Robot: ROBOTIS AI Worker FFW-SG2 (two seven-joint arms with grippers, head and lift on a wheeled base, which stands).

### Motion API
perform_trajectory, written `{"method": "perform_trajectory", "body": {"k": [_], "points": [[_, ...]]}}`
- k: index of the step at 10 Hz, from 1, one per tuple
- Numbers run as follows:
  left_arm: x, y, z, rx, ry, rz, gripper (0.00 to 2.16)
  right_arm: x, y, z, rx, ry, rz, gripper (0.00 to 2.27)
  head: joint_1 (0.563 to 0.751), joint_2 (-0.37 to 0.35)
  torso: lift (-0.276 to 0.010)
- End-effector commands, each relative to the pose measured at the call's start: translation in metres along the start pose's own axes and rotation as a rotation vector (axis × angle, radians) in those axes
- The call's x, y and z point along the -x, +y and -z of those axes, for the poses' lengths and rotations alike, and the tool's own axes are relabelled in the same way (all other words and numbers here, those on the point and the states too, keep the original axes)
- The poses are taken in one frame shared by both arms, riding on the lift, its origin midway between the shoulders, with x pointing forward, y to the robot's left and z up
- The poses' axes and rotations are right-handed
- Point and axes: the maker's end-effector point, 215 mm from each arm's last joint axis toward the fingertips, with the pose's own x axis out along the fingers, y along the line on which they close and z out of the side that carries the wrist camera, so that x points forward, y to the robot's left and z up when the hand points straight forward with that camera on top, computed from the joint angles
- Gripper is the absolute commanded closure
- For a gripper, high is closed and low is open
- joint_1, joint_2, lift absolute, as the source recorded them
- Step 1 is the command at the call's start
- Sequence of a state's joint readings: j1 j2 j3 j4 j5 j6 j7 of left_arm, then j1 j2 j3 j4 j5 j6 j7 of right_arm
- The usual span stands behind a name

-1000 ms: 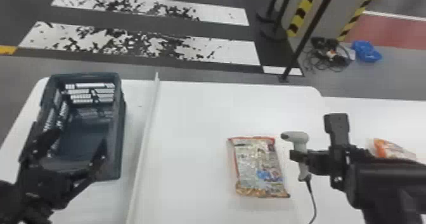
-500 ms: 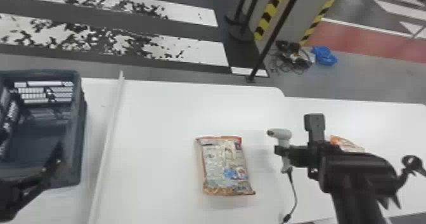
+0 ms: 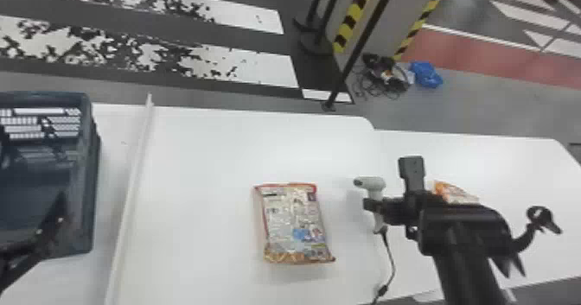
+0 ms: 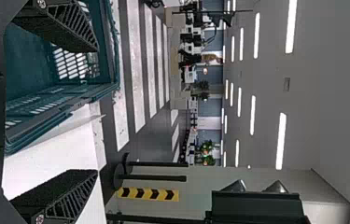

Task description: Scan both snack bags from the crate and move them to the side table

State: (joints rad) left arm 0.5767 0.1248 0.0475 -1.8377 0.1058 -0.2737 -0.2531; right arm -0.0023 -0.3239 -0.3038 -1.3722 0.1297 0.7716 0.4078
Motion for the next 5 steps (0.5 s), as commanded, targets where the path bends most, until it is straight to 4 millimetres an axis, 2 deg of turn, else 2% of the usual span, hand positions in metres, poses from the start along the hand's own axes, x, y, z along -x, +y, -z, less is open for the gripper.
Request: {"method": "perform_trajectory", "body": {"k": [1, 2, 3, 5], "points": [[0.0000, 0.0000, 0.0000, 0.000, 0.000, 0.000, 0.07, -0.0071, -0.0003, 0.0022, 0.011, -0.004, 0.004, 2.24, 0.695, -0.350, -0.029], [0.0001, 0.0001, 0.0000, -0.001, 0.000, 0.000, 0.07, -0.0086, -0.0010, 0.0045, 0.012, -0.002, 0.012, 2.22, 0.695, -0.350, -0.029], [0.0001, 0.0005, 0.0000, -0.001, 0.000, -0.001, 0.07, -0.0102, -0.0026, 0.0047, 0.016, -0.008, 0.023, 2.10, 0.695, -0.350, -0.029], [-0.0002, -0.0002, -0.0007, -0.002, -0.001, 0.001, 0.07, -0.0128, -0.0012, 0.0090, 0.023, 0.001, 0.026, 2.09, 0.695, -0.350, -0.029]]}}
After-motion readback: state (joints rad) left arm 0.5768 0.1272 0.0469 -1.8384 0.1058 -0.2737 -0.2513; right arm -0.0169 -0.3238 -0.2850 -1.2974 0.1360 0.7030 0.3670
